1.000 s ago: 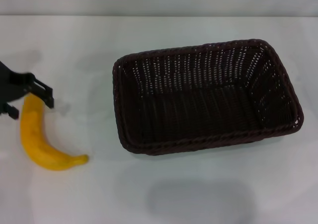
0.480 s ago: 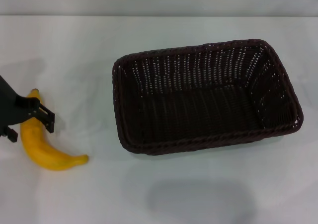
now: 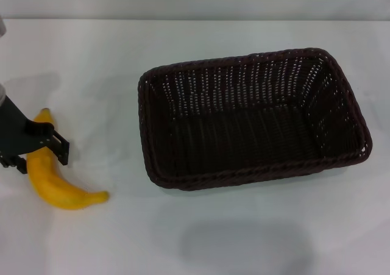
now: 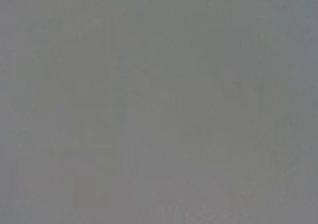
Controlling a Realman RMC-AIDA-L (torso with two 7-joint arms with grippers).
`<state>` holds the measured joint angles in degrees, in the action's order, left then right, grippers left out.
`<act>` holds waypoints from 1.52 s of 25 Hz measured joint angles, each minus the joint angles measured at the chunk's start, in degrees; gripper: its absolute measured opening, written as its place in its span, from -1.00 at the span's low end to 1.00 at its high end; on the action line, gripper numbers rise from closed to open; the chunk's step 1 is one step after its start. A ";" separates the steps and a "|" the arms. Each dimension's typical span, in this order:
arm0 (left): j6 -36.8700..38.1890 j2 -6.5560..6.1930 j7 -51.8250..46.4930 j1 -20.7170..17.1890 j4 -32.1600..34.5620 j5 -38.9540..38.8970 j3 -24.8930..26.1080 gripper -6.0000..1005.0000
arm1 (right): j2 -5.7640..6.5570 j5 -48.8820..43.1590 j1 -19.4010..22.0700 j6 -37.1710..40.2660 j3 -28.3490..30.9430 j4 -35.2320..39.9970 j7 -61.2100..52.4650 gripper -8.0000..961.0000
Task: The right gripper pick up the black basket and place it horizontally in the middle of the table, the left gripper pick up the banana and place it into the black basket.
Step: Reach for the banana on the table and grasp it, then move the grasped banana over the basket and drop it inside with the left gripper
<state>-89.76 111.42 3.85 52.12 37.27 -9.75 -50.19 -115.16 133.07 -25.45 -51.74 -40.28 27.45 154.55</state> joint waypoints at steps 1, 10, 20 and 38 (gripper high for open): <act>0.26 0.01 0.33 0.00 -0.18 -0.05 0.00 0.49 | 0.00 0.00 -0.02 0.00 0.01 0.00 0.01 0.81; 1.87 0.03 3.32 0.12 -1.07 0.22 -0.08 0.24 | -0.01 0.00 -0.39 -0.01 0.03 -0.08 -0.23 0.81; -6.99 -4.02 14.76 -0.24 14.22 -12.25 2.07 0.02 | -0.13 0.01 -0.69 -0.54 -0.25 -0.14 -0.64 0.81; -6.80 3.79 44.15 6.25 15.31 -40.49 2.04 0.04 | -0.42 -0.04 -1.33 -1.11 -2.78 -0.76 -2.85 0.81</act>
<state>-96.55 115.20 48.00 58.36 52.58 -50.24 -48.15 -115.58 133.03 -26.78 -52.85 -43.06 26.69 151.70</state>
